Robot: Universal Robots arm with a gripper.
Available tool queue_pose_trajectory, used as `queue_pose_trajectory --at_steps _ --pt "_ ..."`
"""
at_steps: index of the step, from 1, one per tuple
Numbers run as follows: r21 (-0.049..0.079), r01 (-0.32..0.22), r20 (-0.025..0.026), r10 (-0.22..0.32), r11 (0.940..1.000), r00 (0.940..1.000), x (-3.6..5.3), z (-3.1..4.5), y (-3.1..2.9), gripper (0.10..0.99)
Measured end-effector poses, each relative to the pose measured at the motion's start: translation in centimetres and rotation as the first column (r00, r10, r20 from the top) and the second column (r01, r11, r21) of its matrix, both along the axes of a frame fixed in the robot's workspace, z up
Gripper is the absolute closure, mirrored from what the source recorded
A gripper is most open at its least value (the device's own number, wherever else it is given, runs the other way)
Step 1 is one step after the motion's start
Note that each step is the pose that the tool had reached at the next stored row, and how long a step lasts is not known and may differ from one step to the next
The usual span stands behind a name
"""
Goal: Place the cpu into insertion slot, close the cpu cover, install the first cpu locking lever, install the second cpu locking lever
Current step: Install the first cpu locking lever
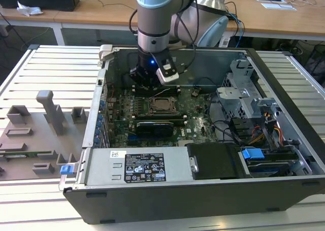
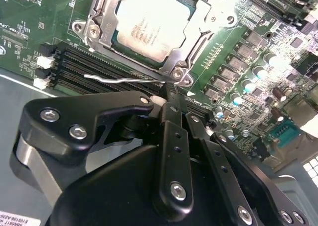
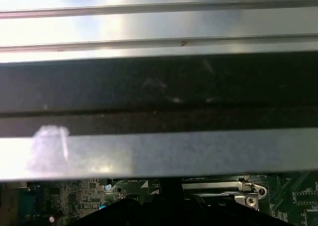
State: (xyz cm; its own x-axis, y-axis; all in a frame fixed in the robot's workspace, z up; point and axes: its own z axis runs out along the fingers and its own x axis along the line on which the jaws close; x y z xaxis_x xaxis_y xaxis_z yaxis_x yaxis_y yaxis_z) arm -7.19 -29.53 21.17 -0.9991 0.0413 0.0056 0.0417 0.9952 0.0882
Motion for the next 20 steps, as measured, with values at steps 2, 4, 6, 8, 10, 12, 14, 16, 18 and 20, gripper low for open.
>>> queue_pose_trajectory --at_steps 2,4,6,8,10,12,14,16,18,20 --pt "0.0 0.0 -0.0001 0.0 1.0 1.0 0.16 -0.09 0.12 0.98" --pt "0.0 0.0 -0.0002 0.0 1.0 1.0 0.73 -0.16 0.29 0.98" --pt "0.0 0.0 -0.0012 0.0 1.0 1.0 1.35 -0.28 0.34 0.98" --pt "0.0 0.0 -0.0023 0.0 1.0 1.0 1.74 -0.35 0.35 0.98" --pt "0.0 0.0 -0.004 0.0 1.0 1.0 2.36 -0.4 0.36 0.98" --pt "0.0 0.0 -0.0057 0.0 1.0 1.0 3.02 -0.47 0.37 0.98" --pt "0.0 0.0 -0.0069 0.0 1.0 1.0 3.45 -0.54 0.38 0.98" --pt "0.0 0.0 -0.0081 0.0 1.0 1.0 3.87 -0.6 0.38 0.98" --pt "0.0 0.0 -0.0091 0.0 1.0 1.0 4.19 -0.66 0.38 0.98" --pt "0.001 0.0 -0.01 0.0 1.0 1.0 4.36 -0.74 0.38 0.98"
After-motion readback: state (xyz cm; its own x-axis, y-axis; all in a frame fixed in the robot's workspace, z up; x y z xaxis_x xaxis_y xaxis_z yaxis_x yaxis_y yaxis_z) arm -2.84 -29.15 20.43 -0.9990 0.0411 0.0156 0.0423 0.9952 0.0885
